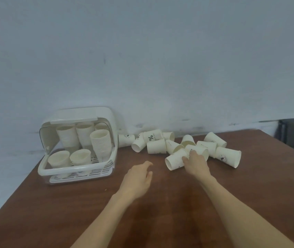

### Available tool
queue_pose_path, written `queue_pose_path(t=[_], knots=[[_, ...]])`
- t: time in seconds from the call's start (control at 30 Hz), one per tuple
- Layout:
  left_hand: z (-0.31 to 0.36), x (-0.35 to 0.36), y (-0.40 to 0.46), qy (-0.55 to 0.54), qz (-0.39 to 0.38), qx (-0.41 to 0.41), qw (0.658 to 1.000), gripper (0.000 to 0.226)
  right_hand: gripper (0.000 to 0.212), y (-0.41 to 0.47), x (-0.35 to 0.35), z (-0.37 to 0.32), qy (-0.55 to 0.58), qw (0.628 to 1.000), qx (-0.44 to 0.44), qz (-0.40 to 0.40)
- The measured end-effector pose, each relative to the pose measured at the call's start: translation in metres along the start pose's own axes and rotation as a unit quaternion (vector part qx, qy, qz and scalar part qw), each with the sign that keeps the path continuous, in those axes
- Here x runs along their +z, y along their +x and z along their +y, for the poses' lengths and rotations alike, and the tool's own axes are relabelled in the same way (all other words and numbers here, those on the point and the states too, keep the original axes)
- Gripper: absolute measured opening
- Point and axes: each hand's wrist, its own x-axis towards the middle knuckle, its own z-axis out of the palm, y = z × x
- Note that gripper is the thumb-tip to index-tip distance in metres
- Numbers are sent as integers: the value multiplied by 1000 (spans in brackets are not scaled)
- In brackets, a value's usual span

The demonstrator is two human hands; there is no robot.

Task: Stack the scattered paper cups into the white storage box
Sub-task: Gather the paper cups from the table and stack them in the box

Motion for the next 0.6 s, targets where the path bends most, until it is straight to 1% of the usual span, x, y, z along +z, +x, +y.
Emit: queue_pose_path(t=[0.17,0.3,0.37,0.47,0.53,0.6], knots=[[-3,3,6,9,-7,-1,1000,35,50,17,9,-4,38,999,28,-21],[-9,3,9,17,-15,-5,1000,35,57,31,21,0,86,994,58,-44],[-11,3,9,19,-19,-9,1000,35,51,35,25,2,106,990,71,-59],[-13,3,10,18,-25,-14,999,35,39,31,21,0,129,987,66,-69],[-13,4,10,17,-27,-16,999,35,36,29,18,-2,128,988,58,-64],[-12,5,10,18,-29,-18,999,35,29,26,14,-4,103,993,42,-45]])
